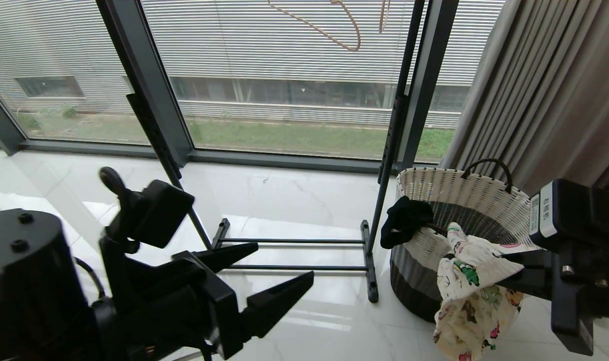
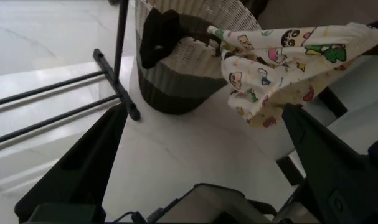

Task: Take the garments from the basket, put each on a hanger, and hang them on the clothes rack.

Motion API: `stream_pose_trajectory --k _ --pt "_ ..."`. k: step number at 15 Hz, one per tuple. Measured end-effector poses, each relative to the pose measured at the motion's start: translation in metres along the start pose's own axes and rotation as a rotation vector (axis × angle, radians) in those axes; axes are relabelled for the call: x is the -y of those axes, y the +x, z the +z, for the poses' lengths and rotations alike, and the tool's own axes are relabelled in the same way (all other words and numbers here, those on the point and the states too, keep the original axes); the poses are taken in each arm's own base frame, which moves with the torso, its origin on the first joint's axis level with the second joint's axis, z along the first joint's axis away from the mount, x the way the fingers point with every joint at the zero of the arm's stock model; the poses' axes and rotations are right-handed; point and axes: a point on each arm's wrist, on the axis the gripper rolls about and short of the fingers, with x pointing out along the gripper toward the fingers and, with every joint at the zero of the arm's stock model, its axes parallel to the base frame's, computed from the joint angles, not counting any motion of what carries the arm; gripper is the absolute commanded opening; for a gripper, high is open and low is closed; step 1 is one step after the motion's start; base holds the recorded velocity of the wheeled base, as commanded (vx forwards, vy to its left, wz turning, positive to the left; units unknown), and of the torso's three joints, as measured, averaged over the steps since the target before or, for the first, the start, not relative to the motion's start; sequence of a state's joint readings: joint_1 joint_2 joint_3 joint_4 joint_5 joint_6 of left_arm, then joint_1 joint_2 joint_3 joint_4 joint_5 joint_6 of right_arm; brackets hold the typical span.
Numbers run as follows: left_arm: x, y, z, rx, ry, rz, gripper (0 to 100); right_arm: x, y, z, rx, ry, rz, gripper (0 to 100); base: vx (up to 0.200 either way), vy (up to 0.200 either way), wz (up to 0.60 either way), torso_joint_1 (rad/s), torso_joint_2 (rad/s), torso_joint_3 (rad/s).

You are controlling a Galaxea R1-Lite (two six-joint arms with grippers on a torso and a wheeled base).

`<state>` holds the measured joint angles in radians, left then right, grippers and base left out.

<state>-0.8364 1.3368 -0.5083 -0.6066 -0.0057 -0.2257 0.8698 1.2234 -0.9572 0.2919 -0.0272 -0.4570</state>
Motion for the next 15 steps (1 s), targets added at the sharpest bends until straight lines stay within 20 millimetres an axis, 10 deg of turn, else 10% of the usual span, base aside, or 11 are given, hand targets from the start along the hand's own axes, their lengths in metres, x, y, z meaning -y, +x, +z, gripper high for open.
stream_pose_trajectory --k 9,15 --pt "0.076 0.132 -0.049 -0.094 0.180 -0.132 100 -0.006 -0.008 0.007 0.096 -0.024 0.003 0 0.000 0.000 0.00 0.000 0.00 0.000" --pt "0.057 0.217 -0.094 -0.145 0.197 0.078 100 -0.006 -0.029 0.004 0.142 -0.020 -0.025 0 0.000 0.000 0.00 0.000 0.00 0.000"
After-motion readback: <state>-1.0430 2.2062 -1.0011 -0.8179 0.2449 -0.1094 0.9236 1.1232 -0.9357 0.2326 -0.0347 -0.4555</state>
